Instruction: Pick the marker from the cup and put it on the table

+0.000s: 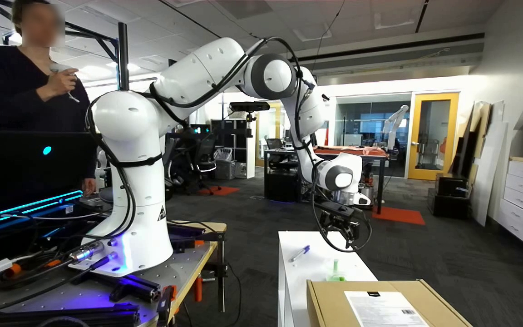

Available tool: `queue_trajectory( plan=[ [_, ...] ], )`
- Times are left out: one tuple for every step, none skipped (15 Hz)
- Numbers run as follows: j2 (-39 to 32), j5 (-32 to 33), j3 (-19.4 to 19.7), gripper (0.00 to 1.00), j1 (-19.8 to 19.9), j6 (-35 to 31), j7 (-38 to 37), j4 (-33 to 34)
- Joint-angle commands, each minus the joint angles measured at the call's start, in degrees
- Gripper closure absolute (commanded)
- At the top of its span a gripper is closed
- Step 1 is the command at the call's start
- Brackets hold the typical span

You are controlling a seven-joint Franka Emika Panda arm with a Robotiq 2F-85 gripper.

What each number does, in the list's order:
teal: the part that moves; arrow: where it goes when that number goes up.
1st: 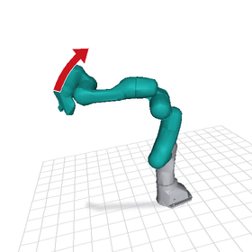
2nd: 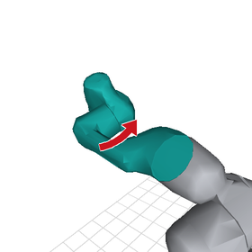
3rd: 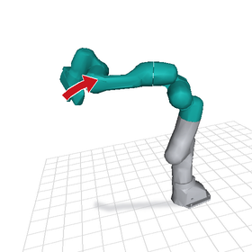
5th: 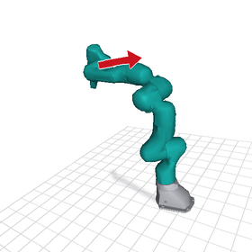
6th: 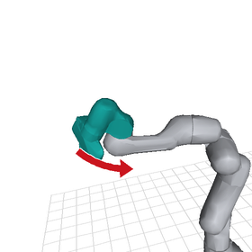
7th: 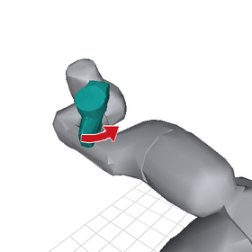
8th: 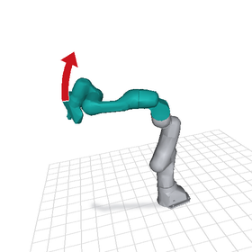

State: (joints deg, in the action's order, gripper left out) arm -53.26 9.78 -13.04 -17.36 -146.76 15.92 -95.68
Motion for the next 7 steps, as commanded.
queue_trajectory(
  plan=[
    [-0.1,0.3,-0.2,0.00,0.1,0.2,-0.2,0.1],
    [0.0,0.3,-0.2,0.00,0.1,0.1,-0.2,0.0],
    [0.0,0.3,-0.2,0.00,0.1,0.1,-0.2,0.0],
    [0.0,0.3,-0.2,0.00,0.1,0.1,-0.2,0.0],
    [0.0,0.3,-0.2,0.00,0.1,0.1,-0.2,0.0],
    [0.0,0.3,-0.2,0.00,0.1,0.1,-0.2,0.0],
    [0.0,0.3,-0.2,0.00,0.1,0.1,-0.2,0.0]
  ],
)
